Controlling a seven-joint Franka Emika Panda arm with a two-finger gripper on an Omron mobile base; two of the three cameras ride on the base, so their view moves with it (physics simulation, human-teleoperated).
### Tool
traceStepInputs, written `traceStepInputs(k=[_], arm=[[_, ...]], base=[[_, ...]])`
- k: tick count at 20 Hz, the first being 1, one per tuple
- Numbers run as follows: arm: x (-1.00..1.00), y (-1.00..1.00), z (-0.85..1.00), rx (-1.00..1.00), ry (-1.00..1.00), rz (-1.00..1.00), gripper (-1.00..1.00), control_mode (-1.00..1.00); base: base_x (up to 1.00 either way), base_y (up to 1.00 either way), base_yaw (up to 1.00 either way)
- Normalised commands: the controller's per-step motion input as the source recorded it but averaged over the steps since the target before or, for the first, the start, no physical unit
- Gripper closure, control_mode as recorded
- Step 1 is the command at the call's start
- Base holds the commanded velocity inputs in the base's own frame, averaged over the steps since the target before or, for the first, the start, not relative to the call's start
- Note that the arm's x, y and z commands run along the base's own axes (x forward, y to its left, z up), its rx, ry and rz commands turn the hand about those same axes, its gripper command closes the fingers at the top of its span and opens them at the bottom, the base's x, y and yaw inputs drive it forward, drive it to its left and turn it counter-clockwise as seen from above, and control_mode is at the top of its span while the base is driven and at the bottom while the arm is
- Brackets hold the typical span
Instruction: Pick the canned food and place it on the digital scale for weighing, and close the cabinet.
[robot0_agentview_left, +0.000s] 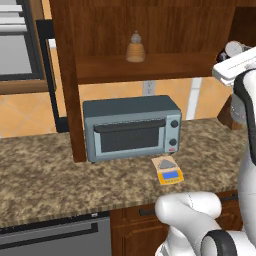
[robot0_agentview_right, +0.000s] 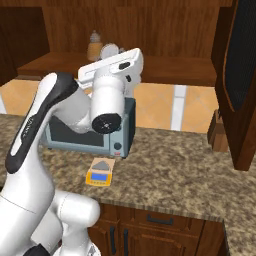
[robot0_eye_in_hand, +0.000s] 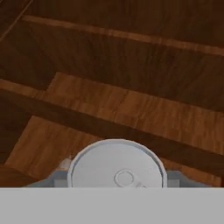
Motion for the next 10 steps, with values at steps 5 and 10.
traceStepInputs(k=[5, 10], arm=[[-0.22, -0.05, -0.16, 0.0, 0.42, 0.18, 1.0, -1.0], [0.0, 0.0, -0.84, 0.14, 0.31, 0.38, 1.0, -1.0]], base=[[0.0, 0.0, 0.0], [0.0, 0.0, 0.0]])
